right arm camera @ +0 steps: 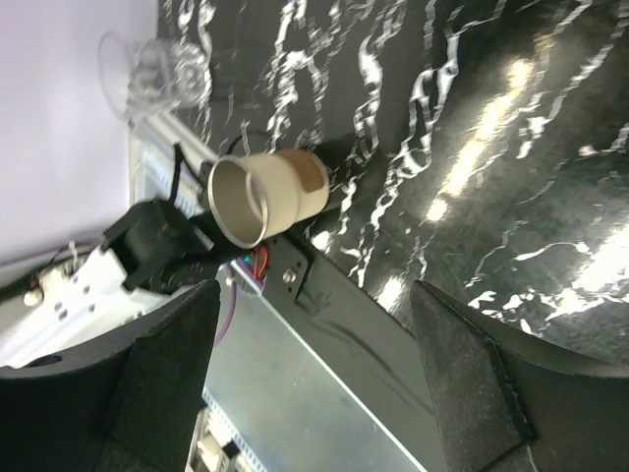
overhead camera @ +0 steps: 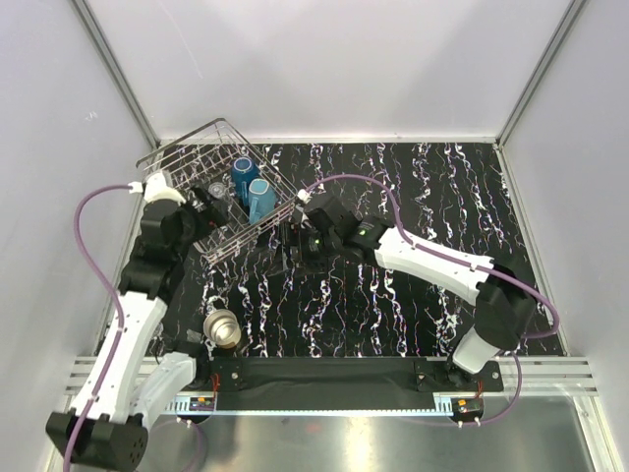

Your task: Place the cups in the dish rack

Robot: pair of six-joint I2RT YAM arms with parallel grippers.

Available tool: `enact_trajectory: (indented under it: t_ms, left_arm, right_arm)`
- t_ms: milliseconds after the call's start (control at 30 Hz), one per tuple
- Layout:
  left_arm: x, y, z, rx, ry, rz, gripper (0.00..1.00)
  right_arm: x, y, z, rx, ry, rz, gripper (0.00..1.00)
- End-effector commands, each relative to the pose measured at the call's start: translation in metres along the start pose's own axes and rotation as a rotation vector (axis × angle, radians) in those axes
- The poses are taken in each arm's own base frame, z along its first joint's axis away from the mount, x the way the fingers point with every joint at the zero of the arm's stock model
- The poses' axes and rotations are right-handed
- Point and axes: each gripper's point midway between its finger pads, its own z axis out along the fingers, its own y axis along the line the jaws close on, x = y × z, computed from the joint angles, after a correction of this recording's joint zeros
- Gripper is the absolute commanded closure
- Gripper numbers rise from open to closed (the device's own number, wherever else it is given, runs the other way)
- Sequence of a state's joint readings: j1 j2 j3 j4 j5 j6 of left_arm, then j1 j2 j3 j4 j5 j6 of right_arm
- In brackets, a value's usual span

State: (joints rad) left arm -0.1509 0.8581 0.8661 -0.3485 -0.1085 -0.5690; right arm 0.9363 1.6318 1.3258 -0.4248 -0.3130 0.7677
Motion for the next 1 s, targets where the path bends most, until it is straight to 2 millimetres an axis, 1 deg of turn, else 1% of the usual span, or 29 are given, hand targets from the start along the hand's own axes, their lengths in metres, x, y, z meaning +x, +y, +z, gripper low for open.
enact_trajectory:
  t_ms: [0,33,67,133,200,233,267,300,333,367,400,433,467,500,533,567,600,633,667,700,733,767,800,833,867,900,933,967]
  left_arm:
    - [0.009,0.035,-0.023,-0.158,0.006,0.027,0.07]
    - [0.017,0.04,-0.026,-0.169,0.04,0.054,0.07]
    - [0.023,0.04,-0.026,-0.16,0.068,0.065,0.07]
    - [0.043,0.036,-0.027,-0.129,0.142,0.048,0.08]
    - [0.067,0.043,-0.033,-0.135,0.192,0.027,0.11]
    - [0.073,0.041,-0.035,-0.126,0.191,-0.003,0.12]
    - [0.082,0.037,-0.038,-0.107,0.194,0.003,0.12]
    - [0.087,0.035,-0.042,-0.094,0.191,0.001,0.12]
    - [0.092,0.032,-0.044,-0.096,0.202,-0.003,0.12]
    - [0.102,0.031,-0.049,-0.105,0.23,0.032,0.11]
    - [0.113,0.032,-0.047,-0.12,0.275,0.048,0.09]
    - [0.119,0.027,-0.046,-0.103,0.312,0.052,0.08]
    - [0.13,0.019,-0.048,-0.065,0.385,0.05,0.08]
    - [0.141,0.017,-0.044,-0.076,0.447,0.051,0.07]
    - [0.143,0.012,-0.045,-0.074,0.484,0.05,0.07]
    - [0.151,0.009,-0.043,-0.074,0.542,0.049,0.06]
    - [0.152,0.005,-0.044,-0.059,0.568,0.058,0.06]
    - [0.148,-0.001,-0.042,-0.035,0.572,0.056,0.07]
    - [0.152,-0.01,-0.045,0.021,0.615,0.04,0.21]
    - [0.15,-0.013,-0.046,0.043,0.626,0.035,0.35]
    - [0.142,-0.013,-0.045,0.048,0.614,0.013,0.46]
    - [0.138,-0.02,-0.05,0.1,0.62,-0.011,0.59]
    - [0.134,-0.022,-0.051,0.114,0.611,-0.028,0.59]
    - [0.128,-0.018,-0.049,0.109,0.595,-0.055,0.55]
    - [0.123,-0.019,-0.05,0.113,0.593,-0.064,0.5]
    - [0.122,-0.013,-0.049,0.06,0.599,-0.082,0.4]
    - [0.13,-0.001,-0.057,-0.016,0.656,-0.079,0.42]
    - [0.128,0.009,-0.054,-0.094,0.66,-0.069,0.46]
  right_arm:
    - [-0.024,0.003,0.0,0.024,-0.095,0.021,0.15]
    - [-0.025,0.0,-0.001,0.042,-0.105,0.025,0.15]
    - [-0.025,-0.003,-0.002,0.055,-0.111,0.027,0.15]
    - [-0.026,-0.007,-0.009,0.081,-0.135,0.028,0.14]
    - [-0.022,-0.019,-0.015,0.125,-0.14,0.01,0.14]
    - [-0.021,-0.02,-0.023,0.137,-0.148,0.001,0.13]
    - [-0.02,-0.024,-0.027,0.16,-0.15,-0.006,0.13]
    - [-0.016,-0.034,-0.032,0.205,-0.141,-0.021,0.12]
    - [-0.016,-0.032,-0.042,0.205,-0.154,-0.031,0.12]
    - [-0.012,-0.037,-0.047,0.218,-0.152,-0.032,0.11]
    - [-0.013,-0.035,-0.061,0.213,-0.184,-0.036,0.11]
    - [-0.011,-0.036,-0.067,0.212,-0.194,-0.035,0.1]
    - [-0.004,-0.045,-0.069,0.225,-0.192,-0.027,0.09]
    - [-0.005,-0.04,-0.082,0.201,-0.229,-0.027,0.09]
    - [-0.003,-0.042,-0.088,0.2,-0.243,-0.024,0.08]
    - [0.004,-0.05,-0.089,0.209,-0.238,-0.019,0.08]
    - [0.002,-0.05,-0.099,0.209,-0.276,-0.02,0.07]
    - [0.006,-0.057,-0.099,0.221,-0.275,-0.016,0.06]
    - [0.007,-0.06,-0.103,0.227,-0.283,-0.014,0.06]
    - [0.007,-0.059,-0.108,0.222,-0.296,-0.013,0.05]
    - [0.01,-0.064,-0.108,0.23,-0.294,-0.009,0.05]
    - [0.01,-0.063,-0.109,0.224,-0.296,-0.01,0.05]
    - [0.011,-0.062,-0.111,0.217,-0.3,-0.013,0.05]
    - [0.012,-0.062,-0.111,0.216,-0.299,-0.013,0.05]
    - [0.011,-0.061,-0.112,0.212,-0.299,-0.02,0.05]
    - [0.011,-0.061,-0.111,0.213,-0.298,-0.022,0.05]
    - [0.011,-0.061,-0.112,0.212,-0.298,-0.026,0.05]
    - [0.01,-0.061,-0.112,0.215,-0.297,-0.032,0.05]
